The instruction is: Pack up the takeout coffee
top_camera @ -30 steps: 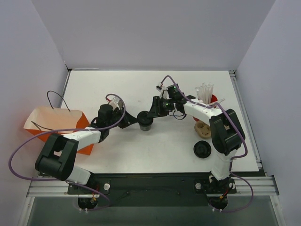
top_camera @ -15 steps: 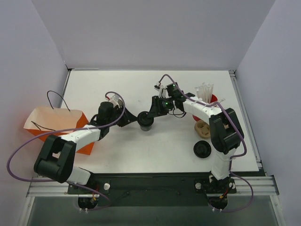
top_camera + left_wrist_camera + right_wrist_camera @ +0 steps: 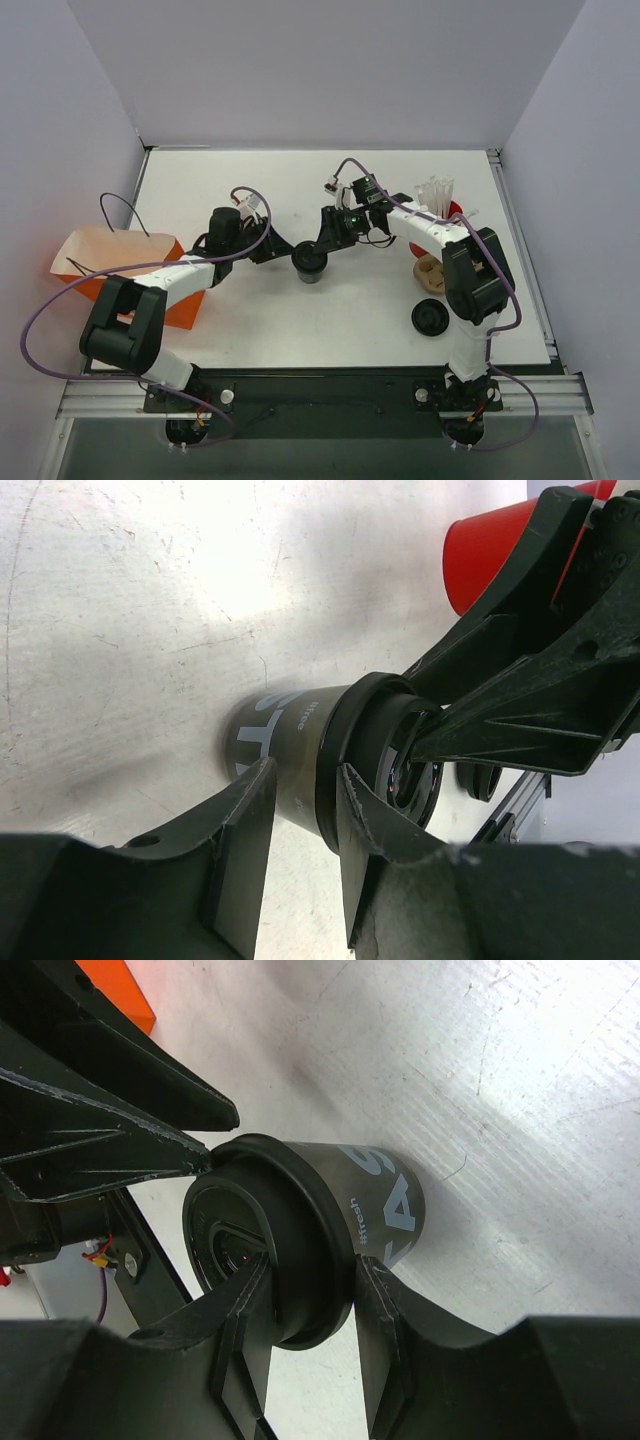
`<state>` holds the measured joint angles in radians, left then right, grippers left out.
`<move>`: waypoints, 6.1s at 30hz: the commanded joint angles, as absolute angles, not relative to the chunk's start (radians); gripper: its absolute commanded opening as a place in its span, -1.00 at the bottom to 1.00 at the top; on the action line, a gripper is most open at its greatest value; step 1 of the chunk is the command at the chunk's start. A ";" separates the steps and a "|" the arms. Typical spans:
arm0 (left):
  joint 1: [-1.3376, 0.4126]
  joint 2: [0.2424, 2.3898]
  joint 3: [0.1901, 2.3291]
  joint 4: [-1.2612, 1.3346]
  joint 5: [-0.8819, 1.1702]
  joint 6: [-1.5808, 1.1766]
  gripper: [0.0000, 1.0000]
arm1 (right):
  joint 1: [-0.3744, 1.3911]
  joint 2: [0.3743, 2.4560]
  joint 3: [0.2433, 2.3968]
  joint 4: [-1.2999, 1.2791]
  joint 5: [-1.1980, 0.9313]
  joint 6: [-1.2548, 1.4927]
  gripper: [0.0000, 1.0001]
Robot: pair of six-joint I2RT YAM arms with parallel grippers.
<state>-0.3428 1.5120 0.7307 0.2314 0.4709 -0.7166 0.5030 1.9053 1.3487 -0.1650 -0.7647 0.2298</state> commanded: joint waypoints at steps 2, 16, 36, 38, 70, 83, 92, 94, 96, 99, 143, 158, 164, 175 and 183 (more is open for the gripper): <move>-0.336 1.537 0.758 0.250 0.529 -0.669 -0.20 | 0.506 1.973 1.312 -0.347 -0.647 0.135 -0.49; -0.334 1.496 0.710 0.325 0.566 -0.673 -0.14 | 0.502 1.968 1.307 -0.347 -0.635 0.146 -0.49; -0.333 1.447 0.630 0.451 0.632 -0.696 -0.08 | 0.495 1.959 1.299 -0.347 -0.629 0.161 -0.50; -0.334 1.451 0.626 0.453 0.634 -0.696 -0.09 | 0.495 1.960 1.298 -0.347 -0.630 0.163 -0.50; -0.571 1.395 0.407 0.279 0.146 -0.836 -0.49 | 0.491 1.947 1.256 -0.287 -0.646 0.158 -0.39; -0.594 1.330 0.439 0.275 0.143 -0.884 -0.42 | 0.491 1.936 1.368 -0.321 -0.722 0.175 -0.01; -0.589 1.282 0.485 0.198 0.120 -0.858 -0.41 | 0.488 1.919 1.397 -0.333 -0.752 0.173 0.10; -0.589 1.258 0.509 0.144 0.095 -0.833 -0.41 | 0.488 1.913 1.402 -0.339 -0.755 0.172 0.10; -0.586 1.241 0.537 0.098 0.072 -0.818 -0.40 | 0.488 1.908 1.407 -0.344 -0.756 0.170 0.11; -0.577 1.207 0.572 0.043 0.046 -0.795 -0.32 | 0.486 1.899 1.413 -0.348 -0.759 0.170 0.11; -0.472 1.212 0.641 0.077 0.193 -0.713 -0.08 | 0.523 1.808 1.233 -0.049 -0.755 0.433 0.47; -0.445 1.275 0.577 0.238 0.282 -0.718 -0.07 | 0.523 1.855 1.141 -0.006 -0.721 0.425 0.12; -0.423 1.305 0.540 0.368 0.350 -0.752 -0.07 | 0.519 1.861 1.129 -0.008 -0.718 0.425 0.10; -0.423 1.292 0.519 0.434 0.374 -0.759 -0.07 | 0.511 1.856 1.118 -0.008 -0.721 0.422 0.09; -0.429 1.216 0.528 0.394 0.333 -0.747 -0.07 | 0.508 1.856 1.132 -0.006 -0.723 0.417 0.07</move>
